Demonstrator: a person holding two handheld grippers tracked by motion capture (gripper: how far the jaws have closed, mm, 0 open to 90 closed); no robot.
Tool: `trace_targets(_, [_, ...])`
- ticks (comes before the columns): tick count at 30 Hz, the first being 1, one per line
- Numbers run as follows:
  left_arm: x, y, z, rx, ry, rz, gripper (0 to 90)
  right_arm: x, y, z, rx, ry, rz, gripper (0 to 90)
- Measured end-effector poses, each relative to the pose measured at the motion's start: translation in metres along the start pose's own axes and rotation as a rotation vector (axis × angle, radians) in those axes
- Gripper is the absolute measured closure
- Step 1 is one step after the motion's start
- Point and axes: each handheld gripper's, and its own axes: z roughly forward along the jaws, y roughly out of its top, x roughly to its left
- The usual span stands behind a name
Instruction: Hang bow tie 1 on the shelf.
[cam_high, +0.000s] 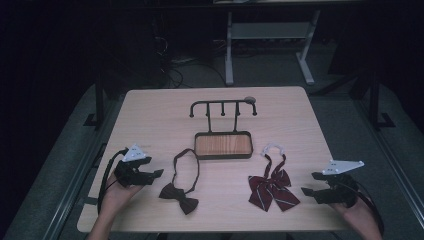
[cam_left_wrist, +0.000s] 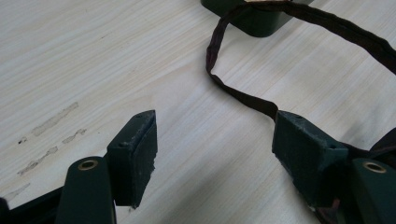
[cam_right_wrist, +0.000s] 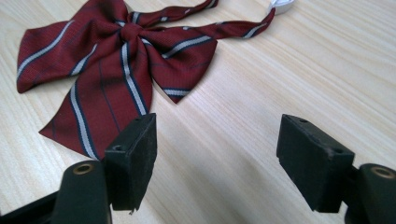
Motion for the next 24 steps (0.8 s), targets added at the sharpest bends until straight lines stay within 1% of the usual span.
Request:
trace_targets(4, [0.001, -0.001, 0.0, 0.005, -0.002, -0.004, 31.1, 0.0, 0.0, 0.0, 0.002, 0.002, -0.005, 28.4])
trace_targets(7, [0.002, -0.002, -0.001, -0.003, -0.002, -0.002, 31.1, 0.002, 0.001, 0.001, 0.01, 0.004, -0.01, 28.4])
trace_targets(9, [0.003, -0.003, -0.002, -0.006, -0.006, -0.011, 31.0, 0.004, 0.004, 0.001, 0.006, 0.005, -0.018, 28.2])
trace_targets(10, [0.003, -0.003, -0.002, -0.011, -0.005, -0.007, 30.7, 0.005, 0.007, 0.001, 0.009, 0.015, -0.025, 27.9])
trace_targets(12, [0.003, -0.003, -0.002, -0.008, -0.008, -0.006, 30.6, 0.006, 0.008, 0.001, 0.016, 0.016, -0.028, 27.5])
trace_targets(13, [0.003, -0.003, -0.002, -0.004, -0.008, 0.0, 30.6, 0.007, 0.009, 0.002, 0.018, 0.018, -0.035, 27.3])
trace_targets(14, [0.002, -0.003, -0.002, -0.011, -0.008, 0.005, 30.6, 0.008, 0.011, 0.002, 0.021, 0.012, -0.036, 26.7])
trace_targets(15, [0.002, -0.003, -0.002, -0.011, -0.007, 0.011, 30.5, 0.009, 0.012, 0.002, 0.023, 0.015, -0.033, 26.7])
trace_targets(17, [0.002, -0.003, -0.002, -0.01, -0.007, 0.011, 30.6, 0.009, 0.013, 0.001, 0.026, 0.013, -0.042, 26.7])
trace_targets(19, [0.001, -0.002, -0.002, -0.01, -0.006, 0.008, 30.5, 0.01, 0.015, 0.0, 0.015, 0.015, -0.049, 26.7])
trace_targets(21, [0.001, -0.002, -0.002, -0.009, -0.005, 0.01, 30.4, 0.011, 0.018, -0.001, 0.02, 0.018, -0.057, 26.7])
trace_targets(24, [0.002, -0.002, -0.002, -0.01, -0.006, 0.011, 30.3, 0.012, 0.022, -0.001, 0.02, 0.031, -0.061, 26.9])
